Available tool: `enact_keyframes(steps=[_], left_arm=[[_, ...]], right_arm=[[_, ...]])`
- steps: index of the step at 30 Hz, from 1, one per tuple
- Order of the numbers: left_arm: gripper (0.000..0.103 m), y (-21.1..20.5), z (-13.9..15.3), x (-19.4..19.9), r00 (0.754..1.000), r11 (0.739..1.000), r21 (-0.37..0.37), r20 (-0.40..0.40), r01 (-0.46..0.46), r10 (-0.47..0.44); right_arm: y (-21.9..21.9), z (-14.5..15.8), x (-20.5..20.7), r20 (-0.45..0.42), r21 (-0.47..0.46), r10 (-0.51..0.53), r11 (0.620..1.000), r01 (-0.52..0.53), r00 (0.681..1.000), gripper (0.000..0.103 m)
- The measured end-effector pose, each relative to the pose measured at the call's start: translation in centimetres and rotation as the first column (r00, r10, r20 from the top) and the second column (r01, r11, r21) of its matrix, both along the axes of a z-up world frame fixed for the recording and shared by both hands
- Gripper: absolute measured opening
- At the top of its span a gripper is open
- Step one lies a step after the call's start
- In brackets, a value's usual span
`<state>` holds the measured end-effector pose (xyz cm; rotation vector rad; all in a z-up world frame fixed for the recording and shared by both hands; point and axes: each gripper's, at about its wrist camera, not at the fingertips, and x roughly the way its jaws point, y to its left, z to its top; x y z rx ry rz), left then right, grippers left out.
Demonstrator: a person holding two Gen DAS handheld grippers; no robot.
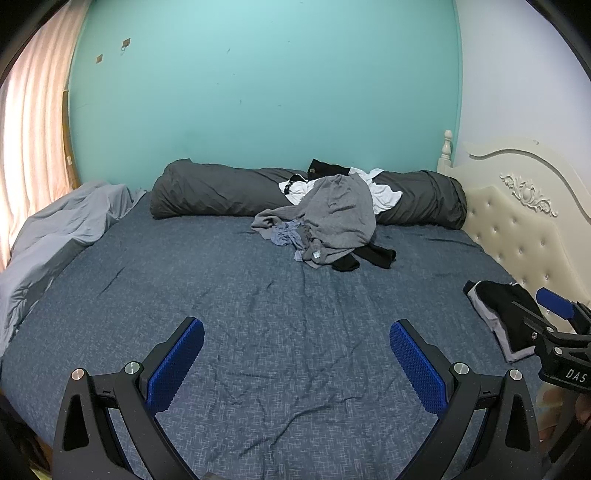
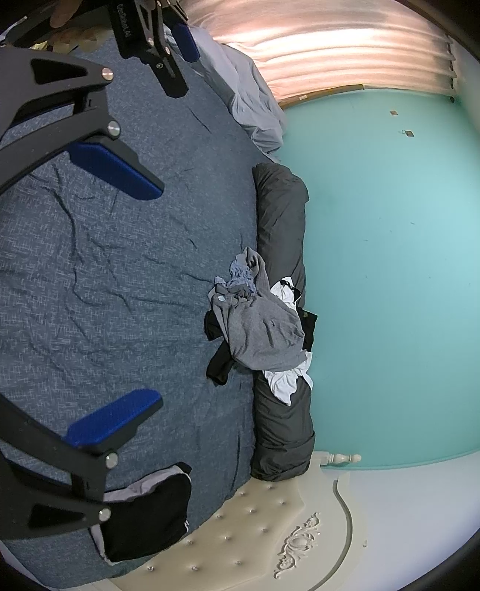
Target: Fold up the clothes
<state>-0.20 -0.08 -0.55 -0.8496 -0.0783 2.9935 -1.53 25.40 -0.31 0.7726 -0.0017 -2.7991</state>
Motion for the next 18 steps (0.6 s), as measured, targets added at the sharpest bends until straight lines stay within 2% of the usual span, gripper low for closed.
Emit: enact_keyframes(steps=[18], left_arm=[[0.103,0.12,0.45,0.16,1.000,1.000,-0.007,-0.006,-0.004,0.004]], right_arm=[[-0.01,0.38,-0.39,0.004,-0.008,0.000,1.000,0.000,1.000,0.103]])
